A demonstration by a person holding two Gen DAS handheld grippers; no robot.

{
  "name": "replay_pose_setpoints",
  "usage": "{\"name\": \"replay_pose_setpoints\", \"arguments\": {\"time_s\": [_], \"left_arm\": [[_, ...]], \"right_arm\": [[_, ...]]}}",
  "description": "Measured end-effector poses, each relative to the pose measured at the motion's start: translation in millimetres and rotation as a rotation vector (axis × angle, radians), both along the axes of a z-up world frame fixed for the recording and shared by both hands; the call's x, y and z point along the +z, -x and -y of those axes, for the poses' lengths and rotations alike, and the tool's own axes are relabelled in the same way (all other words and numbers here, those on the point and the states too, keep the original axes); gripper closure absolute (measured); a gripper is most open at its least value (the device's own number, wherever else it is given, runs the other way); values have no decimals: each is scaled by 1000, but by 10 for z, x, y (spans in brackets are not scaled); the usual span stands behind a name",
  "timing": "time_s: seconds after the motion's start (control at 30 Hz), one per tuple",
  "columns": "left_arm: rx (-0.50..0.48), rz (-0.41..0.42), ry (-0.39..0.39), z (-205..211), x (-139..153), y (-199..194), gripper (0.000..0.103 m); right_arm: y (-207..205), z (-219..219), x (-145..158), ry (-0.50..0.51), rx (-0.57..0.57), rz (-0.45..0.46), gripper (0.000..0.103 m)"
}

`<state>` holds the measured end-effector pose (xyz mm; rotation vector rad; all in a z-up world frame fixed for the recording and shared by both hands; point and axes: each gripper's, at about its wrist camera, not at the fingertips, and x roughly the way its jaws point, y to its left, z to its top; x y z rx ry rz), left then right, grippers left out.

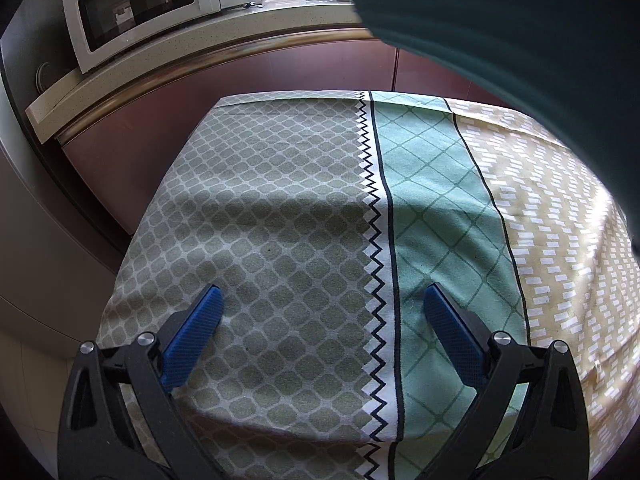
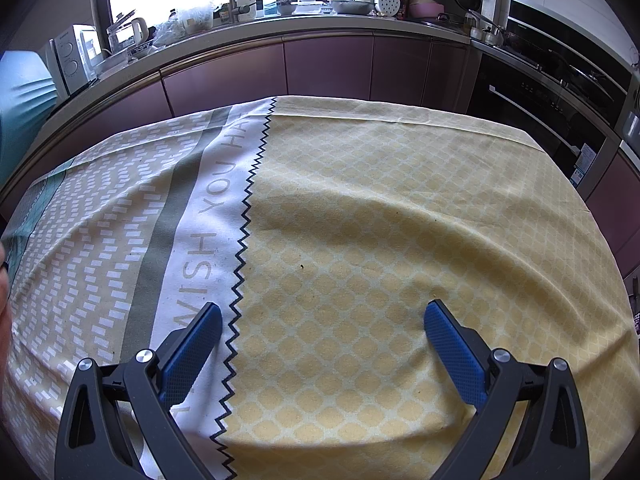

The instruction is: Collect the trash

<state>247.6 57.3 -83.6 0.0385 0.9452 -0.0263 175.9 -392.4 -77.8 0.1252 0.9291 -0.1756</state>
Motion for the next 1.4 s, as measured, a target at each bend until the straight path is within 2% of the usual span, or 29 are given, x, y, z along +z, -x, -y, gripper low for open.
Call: {"name": "replay_pose_setpoints", "arguments": {"time_s": [1.4], "left_arm": [[0, 0, -1, 29, 6, -4, 4]], "right_arm": [[-1, 3, 2, 0, 0, 0, 5]]}}
